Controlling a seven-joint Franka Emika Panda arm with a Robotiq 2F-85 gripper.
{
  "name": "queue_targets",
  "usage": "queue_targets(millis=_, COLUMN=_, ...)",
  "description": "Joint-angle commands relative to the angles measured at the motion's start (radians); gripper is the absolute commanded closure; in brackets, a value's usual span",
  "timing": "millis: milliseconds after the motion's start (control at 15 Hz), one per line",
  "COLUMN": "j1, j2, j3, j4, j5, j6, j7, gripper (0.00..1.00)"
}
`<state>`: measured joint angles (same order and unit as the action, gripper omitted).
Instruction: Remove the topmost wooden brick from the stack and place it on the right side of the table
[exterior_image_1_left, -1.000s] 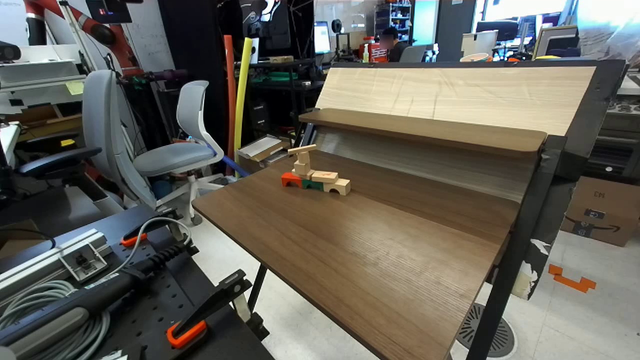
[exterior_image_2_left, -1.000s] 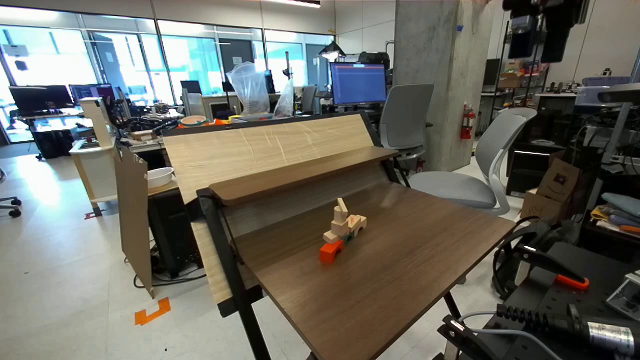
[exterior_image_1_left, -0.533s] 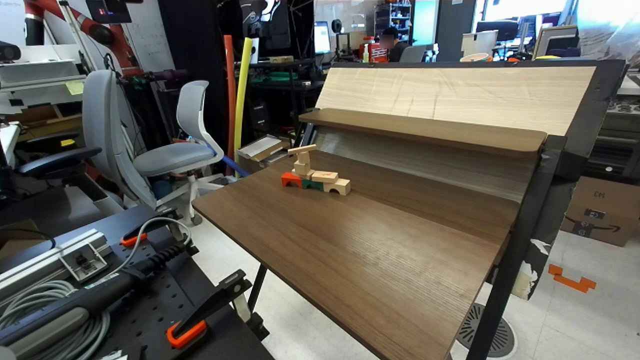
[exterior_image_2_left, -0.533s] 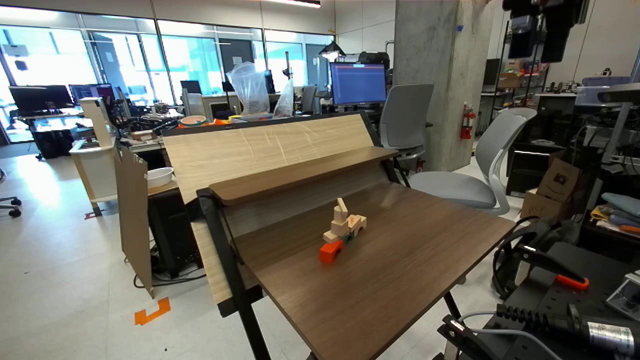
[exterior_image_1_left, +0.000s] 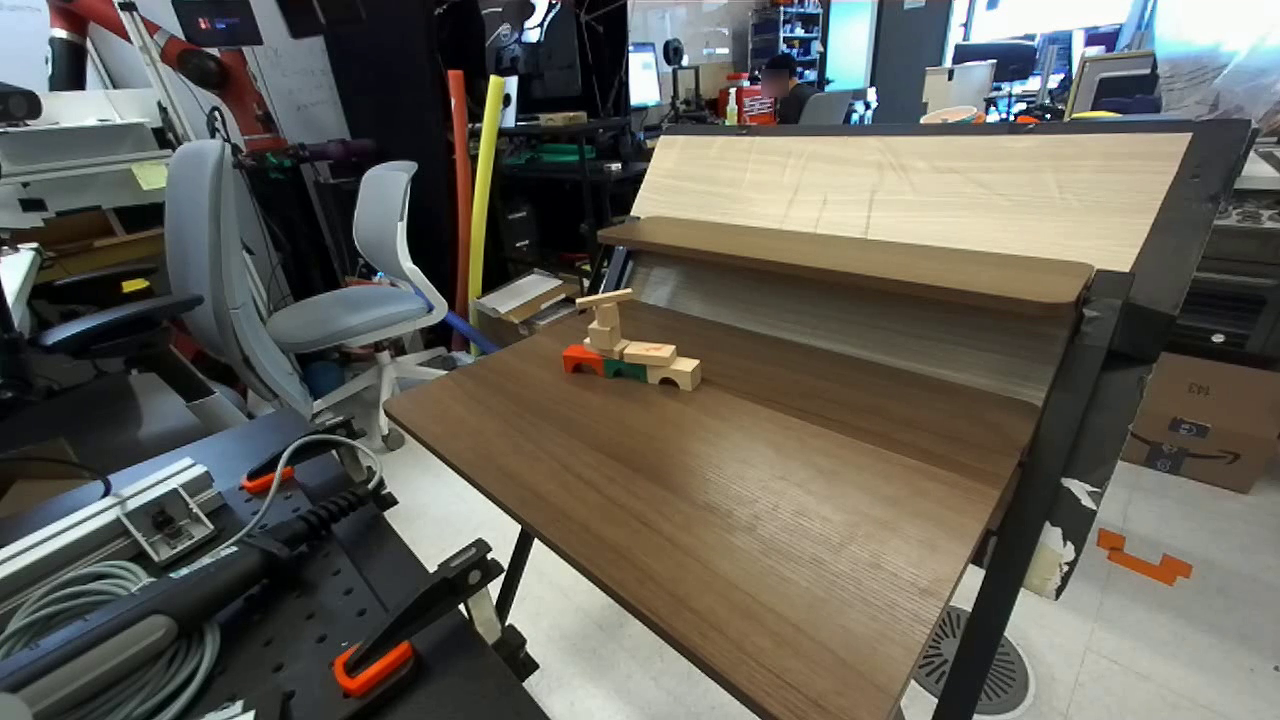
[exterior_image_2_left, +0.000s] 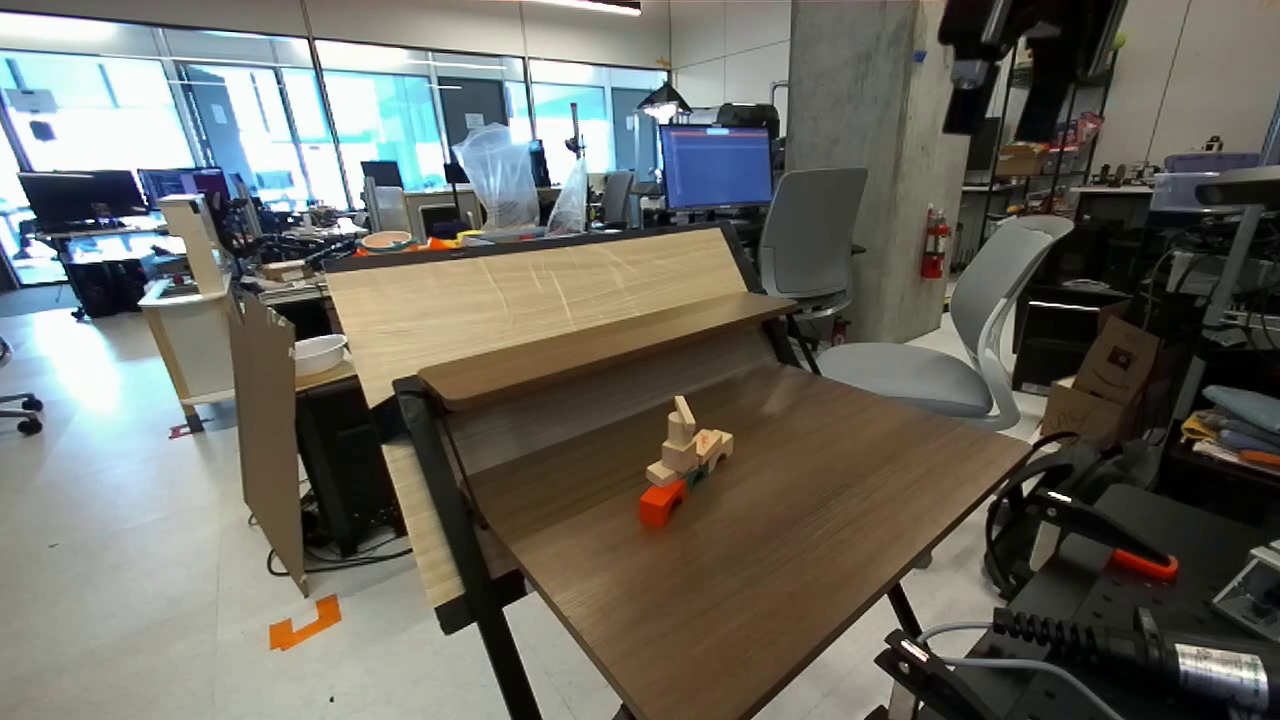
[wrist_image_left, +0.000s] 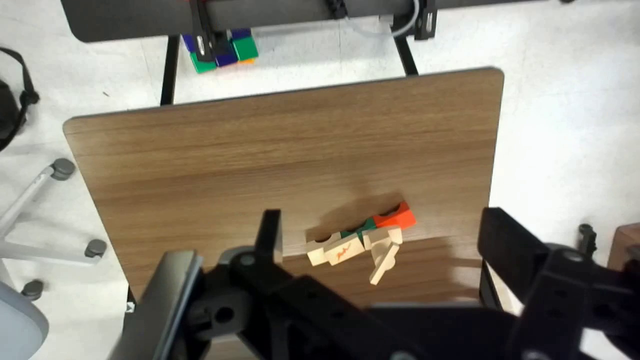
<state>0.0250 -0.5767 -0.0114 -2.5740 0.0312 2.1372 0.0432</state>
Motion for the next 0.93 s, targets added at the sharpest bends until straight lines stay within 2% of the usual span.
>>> queue_targets(millis=0, j1=-0.014, j2=0.119, j3=0.043, j4=-0.023, j5=0.01, j6=0.25, j7=0.079, gripper=0.0)
queue_targets(millis=200, j1=-0.038, j2=0.264, j3=0.09, j4=-0.002, j5=-0.028, j6=0.427, j7=0.194, gripper=0.0)
queue_targets(millis=333, j1=-0.065, j2=0.383, j3=0.126, j4=0.046, j5=-0.06, j6=0.502, j7=0.311, gripper=0.0)
queue_targets(millis=600, j1=-0.09, j2=0.554, j3=0.148, j4=0.16, j5=-0.177, j6=0.526, j7=0.534, gripper=0.0)
queue_targets(millis=867, j1=-0.036, j2=0.712, j3=0.089, j4=0.299, j5=-0.278, j6=0.501, j7=0.718, gripper=0.0)
